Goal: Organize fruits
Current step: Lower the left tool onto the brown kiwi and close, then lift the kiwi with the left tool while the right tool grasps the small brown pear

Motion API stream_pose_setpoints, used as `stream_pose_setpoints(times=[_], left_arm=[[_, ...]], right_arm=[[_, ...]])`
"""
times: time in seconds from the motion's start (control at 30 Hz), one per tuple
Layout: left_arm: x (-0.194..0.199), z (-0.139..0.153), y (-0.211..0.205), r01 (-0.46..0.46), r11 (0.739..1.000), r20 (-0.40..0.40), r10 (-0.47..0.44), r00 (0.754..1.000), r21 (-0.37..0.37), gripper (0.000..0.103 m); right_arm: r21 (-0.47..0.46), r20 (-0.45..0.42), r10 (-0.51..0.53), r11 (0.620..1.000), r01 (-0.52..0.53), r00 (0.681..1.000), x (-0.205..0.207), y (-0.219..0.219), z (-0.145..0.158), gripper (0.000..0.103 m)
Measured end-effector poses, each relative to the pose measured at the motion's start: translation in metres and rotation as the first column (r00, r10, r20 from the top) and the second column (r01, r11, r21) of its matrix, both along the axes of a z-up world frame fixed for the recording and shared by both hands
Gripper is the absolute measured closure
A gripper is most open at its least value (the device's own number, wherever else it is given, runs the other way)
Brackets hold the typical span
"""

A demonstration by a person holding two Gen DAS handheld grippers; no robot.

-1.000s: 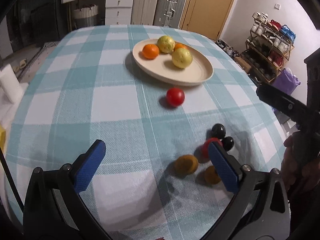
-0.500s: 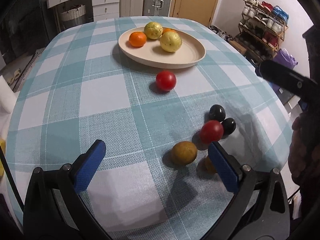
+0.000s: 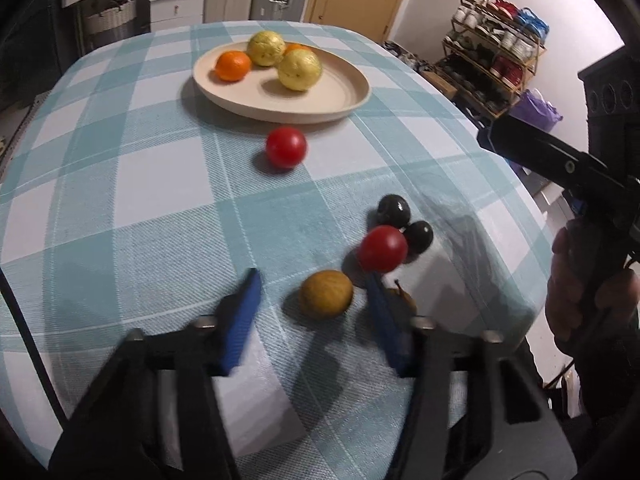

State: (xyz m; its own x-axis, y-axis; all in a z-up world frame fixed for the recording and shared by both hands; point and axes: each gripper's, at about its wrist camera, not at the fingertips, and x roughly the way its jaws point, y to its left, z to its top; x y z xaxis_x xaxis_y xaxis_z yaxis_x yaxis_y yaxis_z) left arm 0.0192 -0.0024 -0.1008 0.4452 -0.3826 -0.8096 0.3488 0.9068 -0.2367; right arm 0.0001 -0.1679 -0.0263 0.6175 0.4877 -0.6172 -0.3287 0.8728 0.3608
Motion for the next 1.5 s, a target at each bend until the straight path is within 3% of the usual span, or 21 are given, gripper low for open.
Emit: stream_pose_setpoints(times=[0.03, 0.17, 0.77, 1.0, 1.33, 1.5], left_arm=[[-0.001, -0.001, -0.001, 0.012, 1.0, -0.003, -0.012, 1.0, -0.011, 0.078], [-0.003, -0.004, -0.002, 0.05, 0.997, -0.005, -0.05, 0.999, -0.051, 0.078], [-0.001, 0.027, 0.037, -0.073, 0.989, 0.054, 0.08, 0.995, -0.132, 0.077], [-0.005, 0.033, 0.05, -0.084, 0.977, 0.044, 0.094, 0.995, -0.194, 0.077], [-0.007, 0.031, 0.058, -0.112, 0.971, 0.029, 0.121, 0.992, -0.209, 0.077], [-0.007, 0.027, 0.054, -0.104, 0.973, 0.014, 0.109, 0.994, -0.204, 0.077]], right_arm=[[0.001, -0.003, 0.0, 1.0, 0.0, 1.0, -0.001, 0.0, -0.001, 0.001], [0.011, -0.029, 0.007, 1.0, -0.006, 1.0, -0.006, -0.001, -0.007, 0.001], [0.013, -0.13, 0.105, 0.994, -0.104, 0.986, -0.043, 0.023, -0.042, 0.002], [0.023, -0.15, 0.159, 0.987, -0.158, 0.976, -0.049, 0.039, -0.051, 0.002], [0.037, -0.138, 0.232, 0.973, -0.229, 0.963, -0.051, 0.06, -0.052, 0.003], [0.046, -0.162, 0.243, 0.97, -0.238, 0.956, -0.045, 0.067, -0.057, 0.021]])
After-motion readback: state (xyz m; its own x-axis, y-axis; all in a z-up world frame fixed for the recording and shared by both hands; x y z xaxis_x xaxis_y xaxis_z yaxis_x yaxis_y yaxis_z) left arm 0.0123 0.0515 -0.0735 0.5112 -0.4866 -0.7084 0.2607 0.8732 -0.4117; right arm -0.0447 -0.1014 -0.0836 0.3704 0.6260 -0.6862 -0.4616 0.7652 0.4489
